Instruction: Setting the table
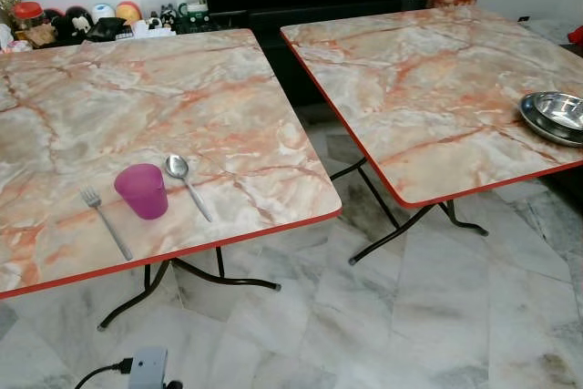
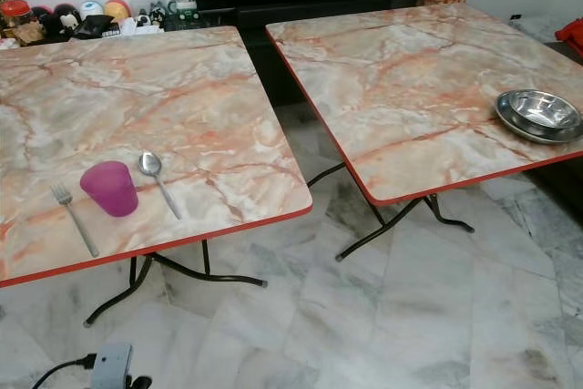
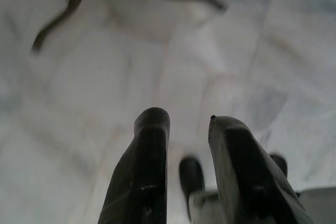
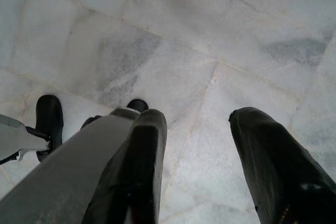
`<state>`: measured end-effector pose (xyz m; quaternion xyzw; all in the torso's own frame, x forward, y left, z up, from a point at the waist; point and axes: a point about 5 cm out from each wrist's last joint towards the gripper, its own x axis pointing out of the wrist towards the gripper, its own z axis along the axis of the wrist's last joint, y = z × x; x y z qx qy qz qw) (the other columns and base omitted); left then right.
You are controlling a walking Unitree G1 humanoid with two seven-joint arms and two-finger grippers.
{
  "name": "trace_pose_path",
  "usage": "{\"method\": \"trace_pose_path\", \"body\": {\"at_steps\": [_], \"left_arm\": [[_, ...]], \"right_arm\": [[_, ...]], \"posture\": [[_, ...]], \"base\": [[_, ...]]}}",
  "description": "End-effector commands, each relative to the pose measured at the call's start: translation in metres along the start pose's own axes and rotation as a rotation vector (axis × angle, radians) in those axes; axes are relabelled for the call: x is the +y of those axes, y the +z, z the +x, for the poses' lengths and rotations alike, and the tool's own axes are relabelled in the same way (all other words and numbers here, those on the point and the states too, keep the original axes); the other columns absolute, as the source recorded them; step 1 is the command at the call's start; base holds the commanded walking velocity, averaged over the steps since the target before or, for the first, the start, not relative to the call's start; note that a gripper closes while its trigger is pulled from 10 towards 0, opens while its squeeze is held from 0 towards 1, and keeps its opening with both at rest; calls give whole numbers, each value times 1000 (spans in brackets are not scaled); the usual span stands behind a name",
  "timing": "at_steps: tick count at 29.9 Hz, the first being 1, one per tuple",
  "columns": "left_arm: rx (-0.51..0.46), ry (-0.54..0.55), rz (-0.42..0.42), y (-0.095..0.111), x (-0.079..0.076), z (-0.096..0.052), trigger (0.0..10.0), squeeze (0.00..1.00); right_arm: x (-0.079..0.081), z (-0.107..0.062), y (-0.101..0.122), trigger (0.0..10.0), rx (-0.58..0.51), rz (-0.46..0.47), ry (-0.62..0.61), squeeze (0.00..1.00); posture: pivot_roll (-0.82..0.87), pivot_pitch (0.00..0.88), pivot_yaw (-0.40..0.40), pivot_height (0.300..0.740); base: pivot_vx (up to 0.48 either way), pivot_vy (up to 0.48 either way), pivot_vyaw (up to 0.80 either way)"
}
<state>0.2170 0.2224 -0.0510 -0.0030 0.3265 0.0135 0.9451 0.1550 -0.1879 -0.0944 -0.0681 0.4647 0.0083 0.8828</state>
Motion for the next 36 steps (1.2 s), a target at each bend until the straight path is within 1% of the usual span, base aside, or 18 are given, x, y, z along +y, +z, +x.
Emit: {"method": "trace_pose_path", "body": {"at_steps": [1, 2, 4, 5, 7, 8, 9, 12, 13, 16, 19, 20, 21, 22, 27, 30, 35, 36], "left_arm": [[-44, -6, 11, 1, 10, -5, 10000, 0], [-44, -6, 11, 1, 10, -5, 10000, 0], [-127, 4, -9, 9, 23, -11, 10000, 0], [-142, 2, -3, 11, 24, -12, 10000, 0], [-226, -13, 38, 19, 28, -21, 10000, 0], [-226, -13, 38, 19, 28, -21, 10000, 0], [-294, -22, 61, 29, 28, -29, 10000, 0], [-379, -31, 104, 43, 25, -39, 10000, 0], [-428, -33, 136, 54, 21, -47, 10000, 0], [-526, -52, 152, 75, 9, -62, 10000, 0], [-541, -68, 167, 77, 6, -68, 10000, 0], [-544, -78, 168, 79, 4, -73, 10000, 514], [-551, -96, 167, 82, 2, -80, 10000, 969], [-570, -101, 163, 88, 1, -86, 10000, 1000], [-629, -72, 151, 114, 1, -93, 10000, 1000], [-701, -81, 146, 143, -6, -90, 10000, 1000], [-715, -93, 162, 156, -9, -87, 10000, 1000], [-725, -86, 132, 161, -8, -86, 10000, 1000]], "right_arm": [[-3, -3, -11, 10000, 31, -4, -5, 0], [-3, -3, -11, 10000, 31, -4, -5, 0], [-5, -3, -13, 10000, 34, -7, -6, 0], [-5, -4, -13, 10000, 34, -7, -6, 0], [-5, -4, -14, 10000, 36, -12, -3, 0], [-5, -4, -14, 10000, 36, -12, -3, 0], [-5, -4, -14, 10000, 35, -16, -1, 0], [-5, -4, -13, 10000, 34, -19, 1, 0], [-3, -3, -12, 10000, 32, -23, 5, 0], [0, -3, -11, 10000, 31, -34, 11, 0], [0, -2, -10, 10000, 29, -35, 11, 0], [0, -2, -10, 10000, 30, -25, 5, 0], [0, -2, -10, 10000, 30, -16, 0, 0], [-1, -2, -10, 10000, 31, -3, -8, 0], [-3, -2, -9, 10000, 33, 3, -16, 0], [-5, -2, -7, 10000, 30, 6, -21, 0], [-6, -2, -7, 10000, 25, 13, -28, 0], [-7, -2, -7, 10000, 24, 18, -36, 0]], "posture": [[0, 136, -8, 740], [0, 136, -8, 740], [11, 140, -10, 740], [13, 141, -11, 740], [17, 143, -11, 740], [17, 143, -11, 740], [22, 143, -10, 740], [27, 142, -9, 740], [27, 142, -9, 740], [36, 130, -6, 740], [33, 127, -4, 740], [33, 127, -4, 740], [33, 121, -2, 740], [42, 114, -1, 740], [49, 107, -1, 740], [43, 97, -1, 740], [32, 97, 3, 740], [25, 100, 3, 740]], "base": [[0, 0, 0], [0, 0, 0], [0, 0, 0], [0, 0, 0], [0, 0, 0], [0, 0, 0], [0, 0, 0], [0, 0, 0], [0, 0, 0], [0, 0, 0], [0, 0, 0], [0, 0, 0], [0, 0, 0], [0, 0, 0], [0, 0, 0], [0, 0, 0], [0, 0, 0], [0, 0, 0]]}}
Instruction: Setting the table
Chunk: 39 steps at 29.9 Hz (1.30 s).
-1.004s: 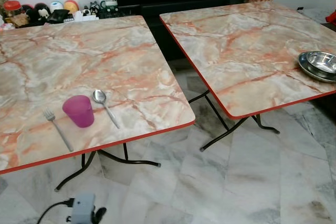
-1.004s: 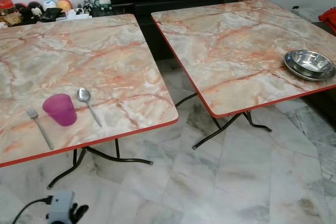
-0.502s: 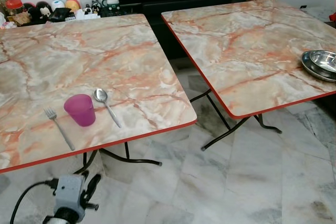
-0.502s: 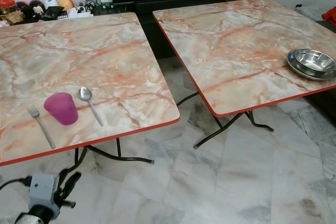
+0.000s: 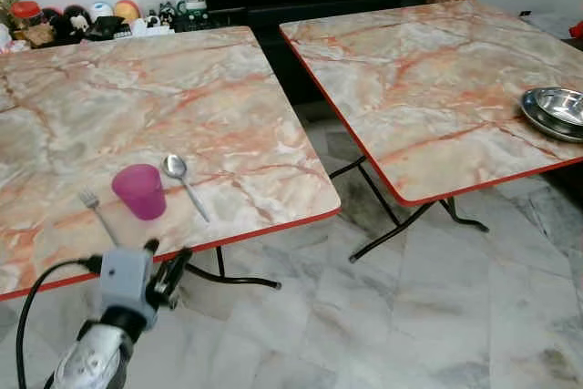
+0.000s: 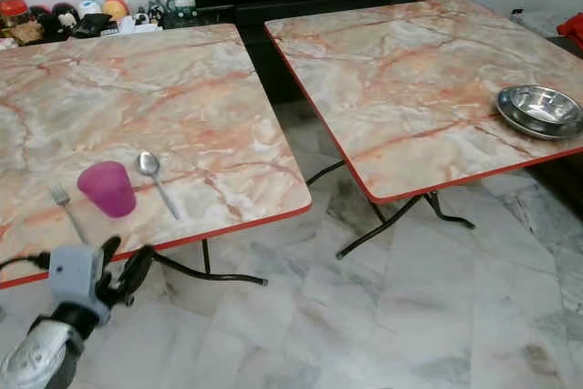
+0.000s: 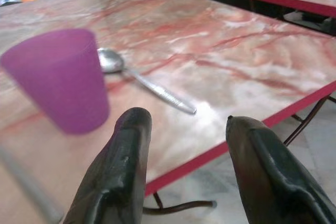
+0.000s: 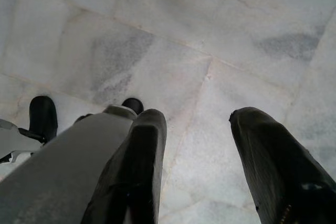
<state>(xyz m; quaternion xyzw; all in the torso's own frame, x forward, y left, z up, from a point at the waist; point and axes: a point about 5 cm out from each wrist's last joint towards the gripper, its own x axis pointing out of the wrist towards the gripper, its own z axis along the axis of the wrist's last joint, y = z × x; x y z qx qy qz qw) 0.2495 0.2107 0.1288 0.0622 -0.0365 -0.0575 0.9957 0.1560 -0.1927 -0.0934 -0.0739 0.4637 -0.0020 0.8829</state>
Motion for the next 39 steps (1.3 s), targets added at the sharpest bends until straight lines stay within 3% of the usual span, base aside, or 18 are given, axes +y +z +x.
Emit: {"method": "trace_pose_path", "body": {"at_steps": [1, 3, 7, 8, 9, 14, 16, 18, 27, 39], "left_arm": [[14, 21, -26, 0, 4, -1, 10000, 1000], [-31, 50, -74, 12, 9, 8, 10000, 1000], [-89, 94, -94, 25, 19, 15, 10000, 1000], [-110, 101, -117, 31, 21, 18, 10000, 337], [-130, 100, -131, 37, 22, 21, 10000, 0], [-133, 23, -166, 42, 8, 30, 10000, 0], [-94, -78, -134, 35, -10, 30, 10000, 0], [-83, -107, -120, 32, -15, 29, 10000, 0], [-78, -100, -145, 35, -16, 32, 10000, 0], [-61, -104, -130, 34, -14, 33, 10000, 0]], "right_arm": [[-2, -2, -8, 10000, 25, 18, -12, 0], [-5, -3, -10, 10000, 31, 25, -23, 0], [-7, -3, -12, 10000, 36, 24, -26, 0], [-8, -3, -12, 10000, 36, 26, -28, 0], [-8, -3, -12, 10000, 37, 27, -29, 0], [-9, -3, -12, 10000, 35, 36, -33, 0], [-9, -3, -11, 10000, 33, 39, -33, 0], [-10, -3, -11, 10000, 30, 42, -35, 0], [-11, -3, -12, 10000, 34, 48, -43, 0], [-10, -3, -11, 10000, 27, 48, -46, 0]], "posture": [[25, 100, 3, 740], [30, 111, -2, 740], [32, 119, -4, 740], [33, 120, -6, 740], [33, 120, -6, 740], [37, 127, -4, 740], [30, 131, -3, 740], [24, 131, -1, 740], [27, 132, -3, 740], [29, 118, 2, 740]], "base": [[0, 0, 0], [0, 0, 0], [0, 0, 0], [0, 0, 0], [0, 0, 0], [0, 0, 0], [0, 0, 0], [0, 0, 0], [0, 0, 0], [0, 474, 0]]}}
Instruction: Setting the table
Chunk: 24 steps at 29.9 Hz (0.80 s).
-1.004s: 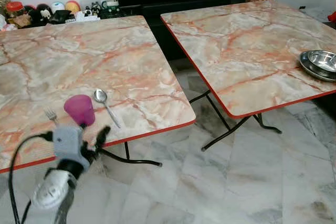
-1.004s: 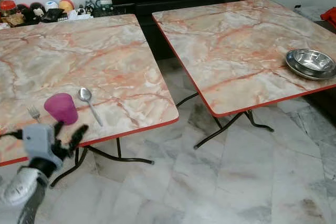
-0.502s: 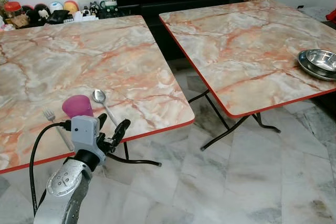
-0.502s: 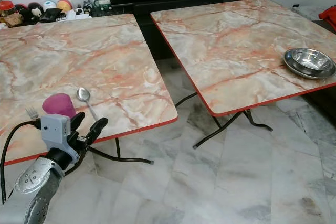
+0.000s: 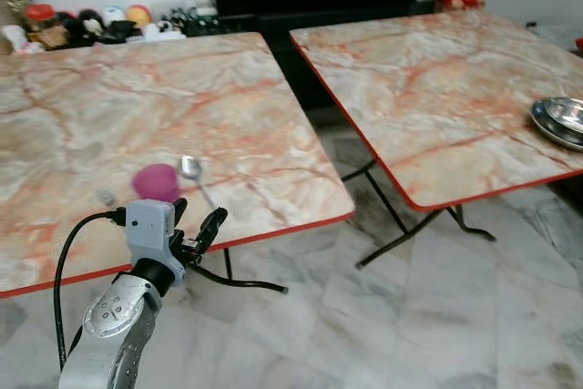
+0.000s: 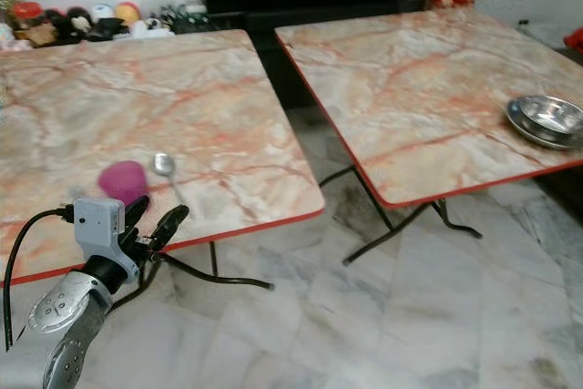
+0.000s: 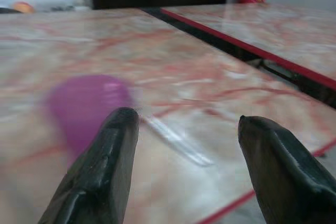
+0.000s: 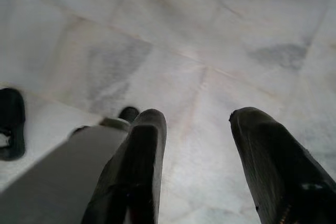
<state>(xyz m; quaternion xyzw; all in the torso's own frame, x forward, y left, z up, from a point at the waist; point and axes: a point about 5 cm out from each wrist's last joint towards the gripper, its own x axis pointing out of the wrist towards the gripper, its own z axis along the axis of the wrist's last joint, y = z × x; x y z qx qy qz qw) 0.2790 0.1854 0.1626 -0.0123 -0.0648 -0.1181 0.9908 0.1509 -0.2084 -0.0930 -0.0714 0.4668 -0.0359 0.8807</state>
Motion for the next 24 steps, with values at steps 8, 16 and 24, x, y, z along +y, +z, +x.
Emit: {"method": "trace_pose_path", "body": {"at_steps": [8, 16, 24], "left_arm": [[3, 11, 29, 4, 5, -1, 10000, 0], [-28, 20, 29, 9, 6, 1, 10000, 0], [-36, 22, 20, 12, 5, 3, 10000, 0]], "right_arm": [[6, -1, -4, 10000, 14, 13, 10, 0], [9, 0, -2, 10000, 6, 11, 11, 0], [9, 0, -1, 10000, 3, 11, 12, 0]], "posture": [[32, 119, 3, 740], [33, 121, 2, 740], [37, 121, 2, 740]], "base": [[0, 468, 0], [0, 0, 0], [0, 0, 0]]}}
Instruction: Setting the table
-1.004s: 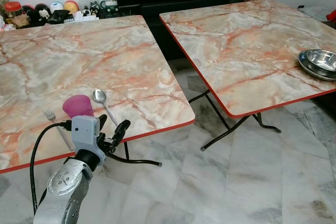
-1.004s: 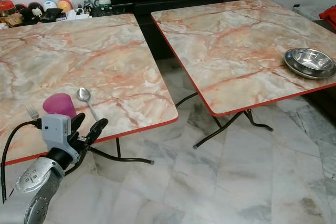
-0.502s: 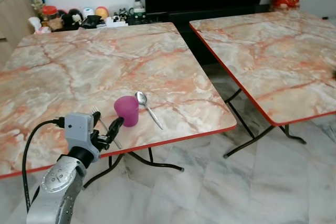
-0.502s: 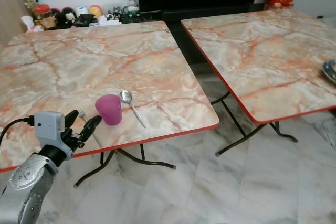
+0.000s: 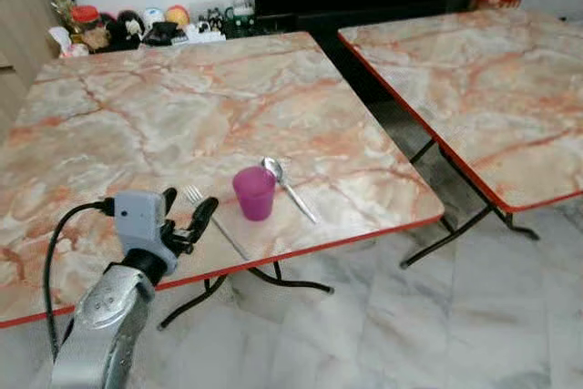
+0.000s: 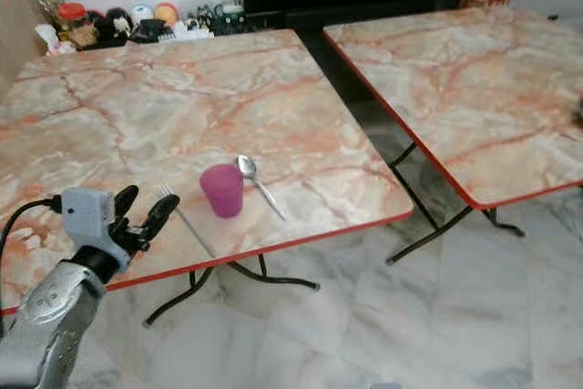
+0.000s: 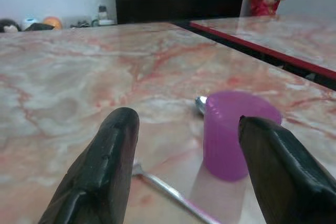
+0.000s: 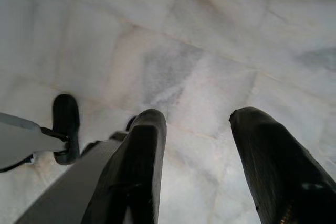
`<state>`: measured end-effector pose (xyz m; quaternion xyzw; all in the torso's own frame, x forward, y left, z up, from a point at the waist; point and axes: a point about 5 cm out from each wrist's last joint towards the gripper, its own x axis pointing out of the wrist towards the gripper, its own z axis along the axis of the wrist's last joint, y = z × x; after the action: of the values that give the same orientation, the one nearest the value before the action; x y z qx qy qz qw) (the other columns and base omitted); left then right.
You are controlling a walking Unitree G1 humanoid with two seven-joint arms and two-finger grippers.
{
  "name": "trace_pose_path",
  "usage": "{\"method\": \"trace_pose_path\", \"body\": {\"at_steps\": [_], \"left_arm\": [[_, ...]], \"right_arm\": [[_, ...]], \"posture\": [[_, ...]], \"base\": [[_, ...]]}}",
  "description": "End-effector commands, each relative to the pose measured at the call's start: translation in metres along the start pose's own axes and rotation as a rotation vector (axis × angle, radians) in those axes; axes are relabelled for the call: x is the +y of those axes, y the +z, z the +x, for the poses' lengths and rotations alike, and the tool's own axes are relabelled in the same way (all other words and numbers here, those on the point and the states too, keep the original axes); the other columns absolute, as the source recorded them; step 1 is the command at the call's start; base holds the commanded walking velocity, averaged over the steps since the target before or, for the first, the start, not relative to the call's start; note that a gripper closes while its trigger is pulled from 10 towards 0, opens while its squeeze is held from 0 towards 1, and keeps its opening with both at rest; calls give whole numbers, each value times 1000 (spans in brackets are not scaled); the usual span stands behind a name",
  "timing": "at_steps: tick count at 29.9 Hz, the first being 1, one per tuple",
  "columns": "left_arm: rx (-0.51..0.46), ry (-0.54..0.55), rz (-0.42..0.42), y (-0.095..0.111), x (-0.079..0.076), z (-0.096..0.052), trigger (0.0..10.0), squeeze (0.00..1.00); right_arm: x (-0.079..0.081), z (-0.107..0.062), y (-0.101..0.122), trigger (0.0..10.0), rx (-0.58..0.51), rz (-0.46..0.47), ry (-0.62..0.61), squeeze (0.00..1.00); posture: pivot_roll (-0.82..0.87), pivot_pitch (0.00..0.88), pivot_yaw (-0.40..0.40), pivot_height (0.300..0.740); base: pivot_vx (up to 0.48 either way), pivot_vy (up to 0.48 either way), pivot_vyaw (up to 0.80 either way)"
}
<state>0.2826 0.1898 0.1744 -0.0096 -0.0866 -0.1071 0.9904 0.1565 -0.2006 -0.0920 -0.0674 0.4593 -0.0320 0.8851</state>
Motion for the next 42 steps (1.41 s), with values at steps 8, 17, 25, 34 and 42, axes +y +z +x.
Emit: {"method": "trace_pose_path", "body": {"at_steps": [8, 17, 25, 34, 42], "left_arm": [[-2, -5, 20, 4, -1, 1, 10000, 0], [-14, -18, 21, 6, -3, 1, 10000, 0], [-13, -35, 24, 6, -5, 1, 10000, 0], [-15, -42, 23, 6, -7, 1, 10000, 0], [-25, -54, -24, 9, -9, 2, 10000, 0]], "right_arm": [[1, -2, -8, 10000, 22, 8, 0, 0], [1, -2, -9, 10000, 24, 13, -3, 0], [1, -2, -8, 10000, 22, 13, -7, 0], [-2, -2, -8, 10000, 21, 14, -10, 0], [-3, -2, -9, 10000, 21, 13, -15, 0]], "posture": [[39, 123, 2, 740], [38, 122, 4, 740], [40, 122, 4, 740], [40, 122, 4, 740], [41, 124, 4, 740]], "base": [[0, 0, 0], [88, 0, 0], [396, 0, 0], [411, 0, 0], [153, 0, 0]]}}
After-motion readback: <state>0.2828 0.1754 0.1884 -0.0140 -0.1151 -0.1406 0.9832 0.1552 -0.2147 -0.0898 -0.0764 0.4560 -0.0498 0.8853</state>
